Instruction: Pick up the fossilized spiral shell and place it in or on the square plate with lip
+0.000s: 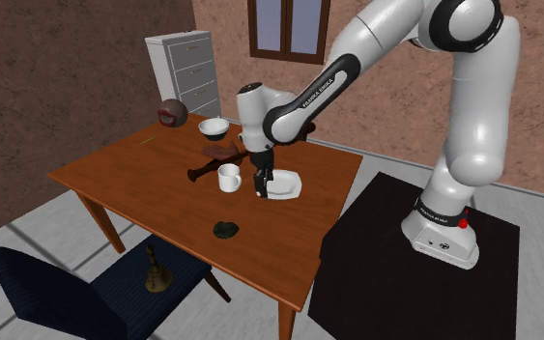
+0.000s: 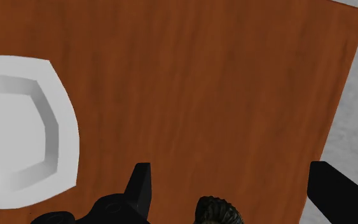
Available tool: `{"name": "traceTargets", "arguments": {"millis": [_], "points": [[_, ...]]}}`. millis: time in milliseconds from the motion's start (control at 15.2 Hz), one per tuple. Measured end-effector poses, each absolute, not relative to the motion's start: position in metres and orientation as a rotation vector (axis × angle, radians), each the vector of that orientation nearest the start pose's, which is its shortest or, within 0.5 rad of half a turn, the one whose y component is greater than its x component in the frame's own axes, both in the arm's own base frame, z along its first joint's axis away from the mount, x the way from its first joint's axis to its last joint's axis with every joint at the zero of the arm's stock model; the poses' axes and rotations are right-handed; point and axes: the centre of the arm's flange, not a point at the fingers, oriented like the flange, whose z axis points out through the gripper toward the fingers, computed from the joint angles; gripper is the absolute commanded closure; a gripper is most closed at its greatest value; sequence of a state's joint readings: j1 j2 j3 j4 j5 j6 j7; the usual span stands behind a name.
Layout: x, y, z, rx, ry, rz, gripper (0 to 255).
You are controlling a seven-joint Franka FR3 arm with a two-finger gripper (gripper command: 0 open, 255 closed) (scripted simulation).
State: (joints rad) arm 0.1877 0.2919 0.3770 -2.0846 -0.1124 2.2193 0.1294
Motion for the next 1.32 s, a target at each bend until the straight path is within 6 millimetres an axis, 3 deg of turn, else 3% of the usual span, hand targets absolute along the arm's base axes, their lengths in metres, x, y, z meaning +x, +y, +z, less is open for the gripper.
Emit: {"name": "traceTargets", "arguments": {"millis": [858,990,1320], "points": [[0.538,0.416,0.171,-3.032,-0.998,0.197,0],[0.541,0.427,0.156,-3.029,-1.018,0.196,0],[0.539,0.427,0.128,-3.028,-1.024,0.195,0]]}}
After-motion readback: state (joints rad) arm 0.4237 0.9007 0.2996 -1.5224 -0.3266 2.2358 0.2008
